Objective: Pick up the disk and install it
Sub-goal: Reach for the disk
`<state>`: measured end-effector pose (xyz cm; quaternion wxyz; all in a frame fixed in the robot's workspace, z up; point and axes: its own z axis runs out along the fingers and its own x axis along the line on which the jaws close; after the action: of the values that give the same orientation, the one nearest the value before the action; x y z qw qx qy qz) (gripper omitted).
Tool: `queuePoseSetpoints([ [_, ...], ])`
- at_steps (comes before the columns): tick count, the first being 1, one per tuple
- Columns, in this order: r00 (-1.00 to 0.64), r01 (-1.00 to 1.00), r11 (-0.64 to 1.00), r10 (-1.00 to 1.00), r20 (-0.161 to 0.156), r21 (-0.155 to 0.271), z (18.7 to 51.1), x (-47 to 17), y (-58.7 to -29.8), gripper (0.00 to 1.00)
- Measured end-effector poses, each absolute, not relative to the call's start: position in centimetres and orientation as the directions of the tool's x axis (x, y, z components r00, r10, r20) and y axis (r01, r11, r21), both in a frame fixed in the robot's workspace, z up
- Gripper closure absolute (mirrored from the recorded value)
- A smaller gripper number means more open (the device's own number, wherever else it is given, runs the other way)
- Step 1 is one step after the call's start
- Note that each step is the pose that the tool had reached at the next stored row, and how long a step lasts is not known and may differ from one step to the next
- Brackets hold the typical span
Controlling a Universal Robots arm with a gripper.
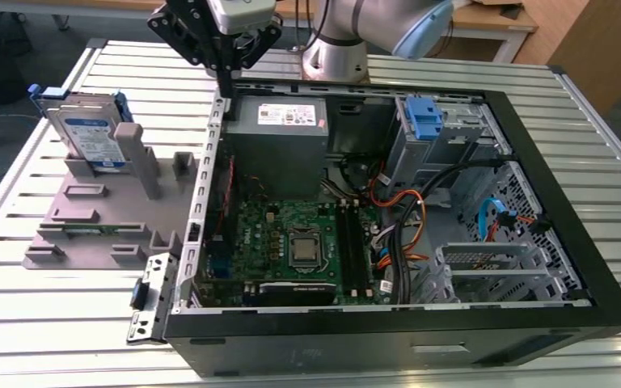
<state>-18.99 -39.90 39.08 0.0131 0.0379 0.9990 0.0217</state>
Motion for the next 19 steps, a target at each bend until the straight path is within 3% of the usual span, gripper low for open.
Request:
queuePoseSetpoints([
  [19, -0.997, 0.075, 0.996, 0.076, -0.025, 0.044, 39.07, -19.37, -39.9, 0.89],
])
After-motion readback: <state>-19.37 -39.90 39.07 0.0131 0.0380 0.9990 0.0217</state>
